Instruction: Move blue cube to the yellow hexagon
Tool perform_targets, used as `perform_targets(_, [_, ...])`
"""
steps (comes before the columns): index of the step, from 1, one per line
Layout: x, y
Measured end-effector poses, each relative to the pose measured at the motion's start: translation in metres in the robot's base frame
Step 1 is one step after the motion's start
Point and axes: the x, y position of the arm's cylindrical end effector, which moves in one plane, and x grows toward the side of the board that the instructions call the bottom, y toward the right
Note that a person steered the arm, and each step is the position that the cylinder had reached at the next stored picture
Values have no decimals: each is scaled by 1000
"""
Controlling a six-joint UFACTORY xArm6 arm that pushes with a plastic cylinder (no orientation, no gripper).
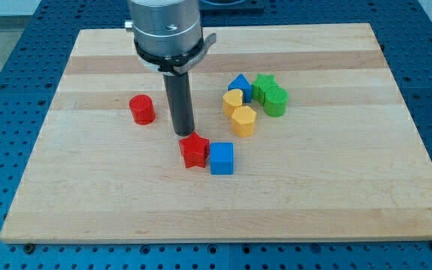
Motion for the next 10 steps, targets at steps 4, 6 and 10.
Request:
perform_targets(4, [19, -7])
perform_targets(6, [44, -7])
perform_targets(10, [85, 10])
